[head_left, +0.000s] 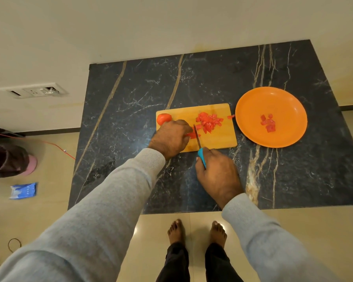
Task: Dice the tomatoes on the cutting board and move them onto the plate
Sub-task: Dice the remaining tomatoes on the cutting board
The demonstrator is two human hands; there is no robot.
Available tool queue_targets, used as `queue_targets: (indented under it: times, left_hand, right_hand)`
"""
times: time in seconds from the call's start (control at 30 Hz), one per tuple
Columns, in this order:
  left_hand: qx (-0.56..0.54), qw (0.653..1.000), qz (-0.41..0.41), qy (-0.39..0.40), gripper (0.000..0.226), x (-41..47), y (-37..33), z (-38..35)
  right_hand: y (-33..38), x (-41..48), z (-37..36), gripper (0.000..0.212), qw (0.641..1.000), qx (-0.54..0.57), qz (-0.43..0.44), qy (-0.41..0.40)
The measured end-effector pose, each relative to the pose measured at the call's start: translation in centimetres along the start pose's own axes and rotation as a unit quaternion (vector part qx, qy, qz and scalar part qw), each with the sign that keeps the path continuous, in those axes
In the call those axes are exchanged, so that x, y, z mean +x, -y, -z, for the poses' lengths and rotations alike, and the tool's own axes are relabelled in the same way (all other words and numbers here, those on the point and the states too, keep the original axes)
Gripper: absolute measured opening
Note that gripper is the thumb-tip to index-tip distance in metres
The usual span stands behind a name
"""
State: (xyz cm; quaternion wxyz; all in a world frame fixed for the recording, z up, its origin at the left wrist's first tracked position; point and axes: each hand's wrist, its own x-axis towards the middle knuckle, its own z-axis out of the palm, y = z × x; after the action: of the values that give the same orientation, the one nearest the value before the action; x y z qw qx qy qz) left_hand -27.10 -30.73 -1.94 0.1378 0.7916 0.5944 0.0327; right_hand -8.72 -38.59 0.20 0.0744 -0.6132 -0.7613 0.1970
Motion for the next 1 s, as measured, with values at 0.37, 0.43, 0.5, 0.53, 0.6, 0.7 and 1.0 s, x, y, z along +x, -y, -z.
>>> queue_targets:
  times: [0.37,0.43,0.5,0.53,0.6,0.7,1.0]
  left_hand:
    - [-0.019,1.0,0.024,-0.004,0.031,0.2,-0.3,0.0]
    - [-0.015,1.0,0.026,-0.007,0.03,0.2,-0.3,-0.1]
    - [-0.011,1.0,0.026,-0.007,0.03,0.1,-0.4,-0.1]
    - [-0.011,1.0,0.026,-0.007,0.03,0.1,-0.5,-0.1]
    - [-0.012,0.999,0.029,-0.012,0.03,0.0,-0.5,0.0]
    - [-0.014,0.999,0.03,-0.017,0.029,-0.1,-0.6,-0.1]
    - [-0.025,0.999,0.036,-0.014,0.033,-1.0,-0.1,0.7]
  right_hand:
    - [2.2,4.2,-0.1,0.028,0.998,-0.059,-0.003,0.021]
    - [2.4,4.7,0.1,0.026,0.997,-0.072,0.0,0.032]
    - [2.4,4.2,0.2,0.028,0.996,-0.079,0.004,0.04]
    - [2.2,3.7,0.1,0.029,0.996,-0.082,0.007,0.045]
    - [1.9,2.3,-0.1,0.032,0.994,-0.09,0.004,0.066]
    - [1.4,0.3,-0.7,0.033,0.992,-0.078,-0.021,0.094]
    - [1.1,-1.9,0.0,0.046,0.999,-0.014,-0.026,0.018]
